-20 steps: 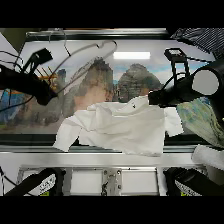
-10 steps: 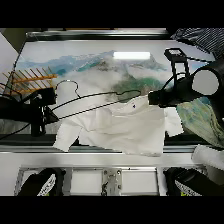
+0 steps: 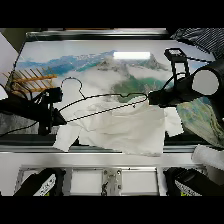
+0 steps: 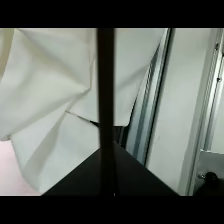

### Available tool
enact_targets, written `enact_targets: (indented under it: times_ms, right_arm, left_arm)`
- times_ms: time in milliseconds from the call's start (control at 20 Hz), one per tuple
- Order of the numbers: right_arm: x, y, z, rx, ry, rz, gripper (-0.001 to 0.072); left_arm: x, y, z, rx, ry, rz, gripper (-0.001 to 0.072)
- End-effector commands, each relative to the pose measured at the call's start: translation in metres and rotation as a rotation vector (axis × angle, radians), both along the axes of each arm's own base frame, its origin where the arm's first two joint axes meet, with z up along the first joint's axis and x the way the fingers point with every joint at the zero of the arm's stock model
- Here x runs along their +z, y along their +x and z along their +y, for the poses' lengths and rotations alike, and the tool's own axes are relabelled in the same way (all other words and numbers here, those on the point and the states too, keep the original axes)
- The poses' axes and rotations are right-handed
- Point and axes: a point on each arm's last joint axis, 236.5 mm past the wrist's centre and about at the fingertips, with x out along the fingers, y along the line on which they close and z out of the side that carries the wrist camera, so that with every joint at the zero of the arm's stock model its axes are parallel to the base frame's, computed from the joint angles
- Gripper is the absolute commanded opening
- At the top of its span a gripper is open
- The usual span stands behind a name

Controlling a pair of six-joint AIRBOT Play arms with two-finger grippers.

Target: Fold the clothes and pants, and hang the long-sleeved shirts on hangers.

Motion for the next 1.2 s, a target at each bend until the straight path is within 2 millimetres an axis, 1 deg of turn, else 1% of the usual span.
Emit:
enact_targets:
  times_ms: [0, 150, 300, 400, 650, 750, 800, 950, 1050, 1150]
  right_arm:
    - [0.0, 0.0, 0.0, 0.001, -0.001, 0.001, 0.0024]
    - [0.0, 0.0, 0.0, 0.001, -0.001, 0.001, 0.0024]
    - [0.0, 0.0, 0.0, 0.001, -0.001, 0.001, 0.0023]
    - [0.0, 0.0, 0.0, 0.001, 0.0, 0.001, 0.0024]
    - [0.001, 0.004, 0.002, 0.002, 0.008, -0.015, 0.0024]
    - [0.004, 0.008, 0.004, 0.046, 0.002, -0.043, 0.0025]
    - [0.006, 0.01, 0.005, 0.088, -0.008, -0.06, 0.0023]
    - [0.01, 0.013, 0.006, 0.111, -0.011, -0.079, 0.0023]
    - [0.012, 0.015, 0.007, 0.135, -0.021, -0.092, 0.0022]
    - [0.013, 0.017, 0.008, 0.138, -0.022, -0.095, 0.0022]
  left_arm:
    - [-0.016, -0.004, -0.015, -0.045, -0.038, 0.127, 0.0009]
    - [-0.031, -0.003, -0.028, -0.09, -0.034, 0.178, 0.0009]
    - [-0.041, 0.008, -0.03, -0.033, -0.033, 0.197, 0.0009]
    - [-0.045, 0.011, -0.03, -0.017, -0.029, 0.215, 0.0009]
    - [-0.05, 0.013, -0.032, -0.015, -0.036, 0.237, 0.0009]
    - [-0.05, 0.014, -0.034, -0.011, -0.043, 0.23, 0.0009]
    - [-0.048, 0.015, -0.036, -0.011, -0.056, 0.23, 0.0009]
    - [-0.044, 0.02, -0.044, 0.001, -0.093, 0.213, 0.0009]
    - [-0.045, 0.016, -0.048, -0.037, -0.085, 0.204, 0.0009]
    - [-0.046, 0.011, -0.057, -0.081, -0.077, 0.196, 0.0009]
